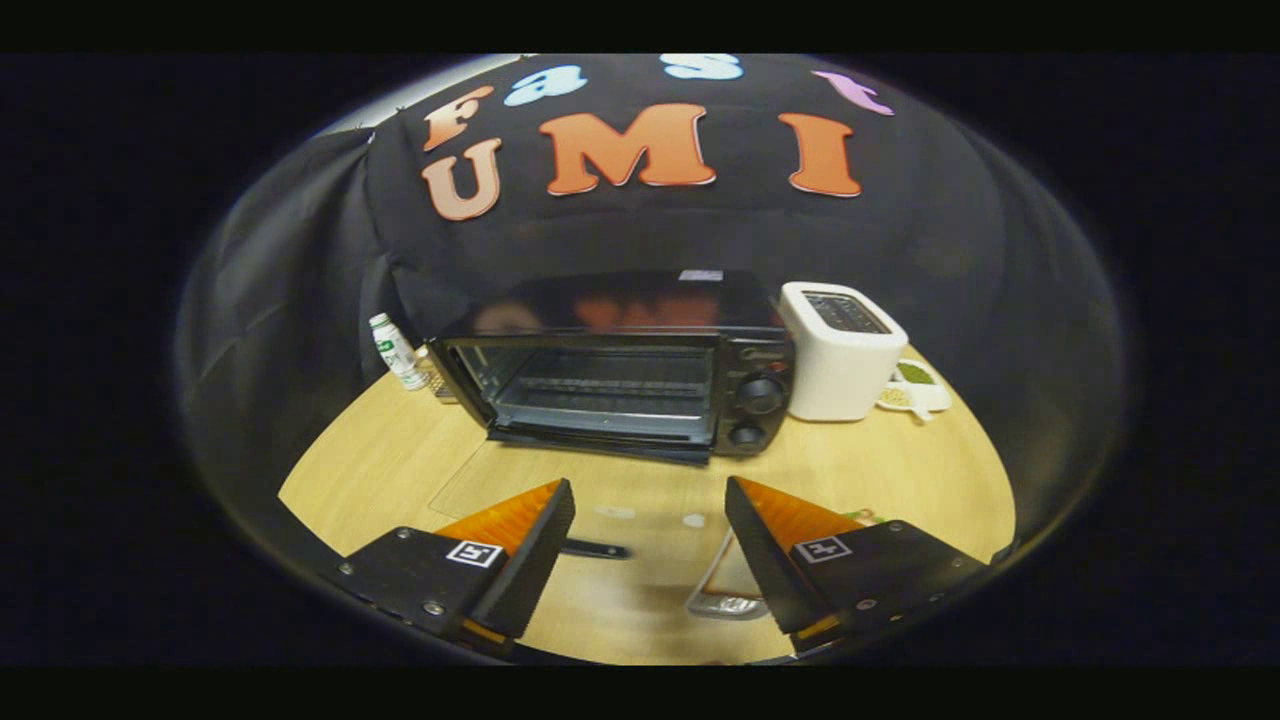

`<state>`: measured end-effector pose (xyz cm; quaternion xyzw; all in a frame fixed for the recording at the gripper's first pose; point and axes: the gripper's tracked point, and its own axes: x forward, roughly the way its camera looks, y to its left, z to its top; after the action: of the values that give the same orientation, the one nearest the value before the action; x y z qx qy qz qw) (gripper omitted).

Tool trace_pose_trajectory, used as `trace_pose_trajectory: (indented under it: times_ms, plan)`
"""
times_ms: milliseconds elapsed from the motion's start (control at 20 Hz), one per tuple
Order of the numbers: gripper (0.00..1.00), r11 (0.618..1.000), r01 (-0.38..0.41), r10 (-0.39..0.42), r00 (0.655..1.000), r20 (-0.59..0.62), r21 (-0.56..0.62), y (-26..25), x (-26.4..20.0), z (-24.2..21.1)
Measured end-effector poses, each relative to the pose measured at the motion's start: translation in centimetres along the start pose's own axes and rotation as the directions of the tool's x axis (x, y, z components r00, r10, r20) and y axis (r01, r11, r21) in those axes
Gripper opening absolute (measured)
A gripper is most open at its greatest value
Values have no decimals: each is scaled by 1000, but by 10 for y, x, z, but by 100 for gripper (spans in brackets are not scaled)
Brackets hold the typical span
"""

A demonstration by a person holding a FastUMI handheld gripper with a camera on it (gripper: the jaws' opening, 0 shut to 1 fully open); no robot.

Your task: Open the toaster oven, put the food inside, and close the toaster oven door.

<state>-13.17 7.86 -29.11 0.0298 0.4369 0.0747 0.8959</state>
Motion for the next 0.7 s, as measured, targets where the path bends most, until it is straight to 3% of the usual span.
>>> trace_pose_trajectory:
  times_ms: [250,450,700]
  plan:
    - [94,992,120,-120,993,-16,29,-82,-23,-2]
    - [95,980,177,-171,983,-73,88,-133,-34,-26]
    - [97,972,115,-82,983,-162,205,-138,-33,-59]
